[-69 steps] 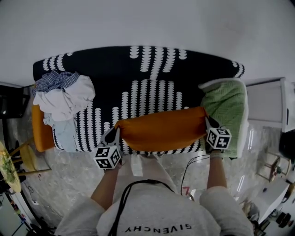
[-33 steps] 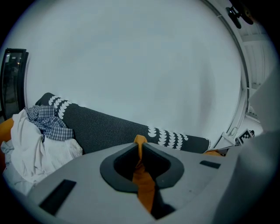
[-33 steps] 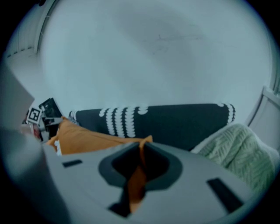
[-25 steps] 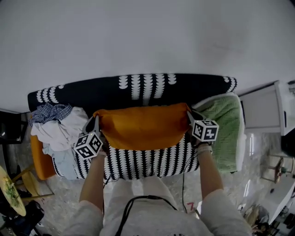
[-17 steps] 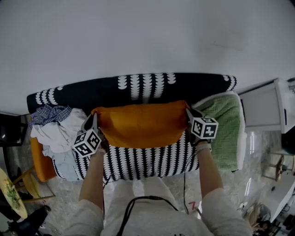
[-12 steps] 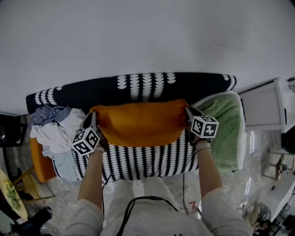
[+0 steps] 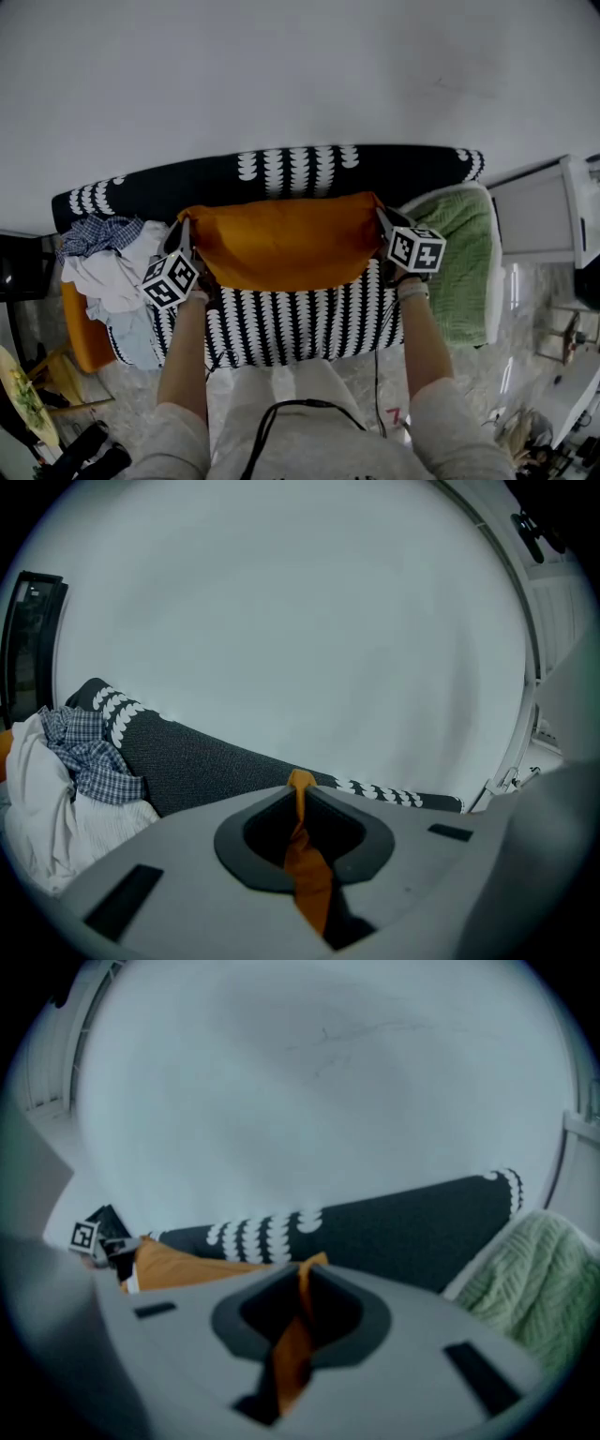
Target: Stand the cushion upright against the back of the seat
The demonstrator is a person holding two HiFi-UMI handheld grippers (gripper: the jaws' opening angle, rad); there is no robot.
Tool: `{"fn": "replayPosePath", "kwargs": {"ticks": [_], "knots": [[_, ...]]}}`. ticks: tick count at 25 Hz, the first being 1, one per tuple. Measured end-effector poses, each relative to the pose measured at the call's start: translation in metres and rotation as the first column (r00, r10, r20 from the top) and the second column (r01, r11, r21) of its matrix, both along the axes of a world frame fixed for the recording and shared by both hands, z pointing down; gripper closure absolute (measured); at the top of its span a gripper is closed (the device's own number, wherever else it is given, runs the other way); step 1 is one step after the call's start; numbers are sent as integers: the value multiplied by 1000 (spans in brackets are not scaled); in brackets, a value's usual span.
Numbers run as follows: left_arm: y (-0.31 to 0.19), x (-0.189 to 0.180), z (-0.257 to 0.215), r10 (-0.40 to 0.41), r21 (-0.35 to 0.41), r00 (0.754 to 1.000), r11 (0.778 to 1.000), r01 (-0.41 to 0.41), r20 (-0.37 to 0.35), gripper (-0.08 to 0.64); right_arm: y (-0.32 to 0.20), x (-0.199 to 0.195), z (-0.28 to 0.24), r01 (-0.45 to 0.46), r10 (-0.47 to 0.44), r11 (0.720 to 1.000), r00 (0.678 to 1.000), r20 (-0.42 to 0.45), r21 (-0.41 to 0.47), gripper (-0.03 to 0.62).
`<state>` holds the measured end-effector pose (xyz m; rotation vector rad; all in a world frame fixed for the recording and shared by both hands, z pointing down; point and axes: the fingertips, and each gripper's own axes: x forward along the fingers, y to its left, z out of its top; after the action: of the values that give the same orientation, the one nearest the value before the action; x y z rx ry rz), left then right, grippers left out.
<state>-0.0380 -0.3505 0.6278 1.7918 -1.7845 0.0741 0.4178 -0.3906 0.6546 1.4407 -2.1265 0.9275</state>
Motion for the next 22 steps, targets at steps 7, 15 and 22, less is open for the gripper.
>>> {"fn": "replayPosePath", "kwargs": {"ticks": [7, 15, 22], "knots": [[-10, -6, 1, -14, 0, 1000, 1000, 14, -13, 508, -13, -5, -2, -3, 3, 1000, 1000, 12, 8, 541], [-14, -5, 2, -18, -3, 1000, 1000, 18, -13, 508, -22, -3, -1, -14, 14, 1000, 1000, 15, 20, 541], [-18, -8, 1, -33, 4, 999, 999, 33, -24, 508, -39, -4, -9, -28, 28, 998, 1000, 10, 52, 541]]}}
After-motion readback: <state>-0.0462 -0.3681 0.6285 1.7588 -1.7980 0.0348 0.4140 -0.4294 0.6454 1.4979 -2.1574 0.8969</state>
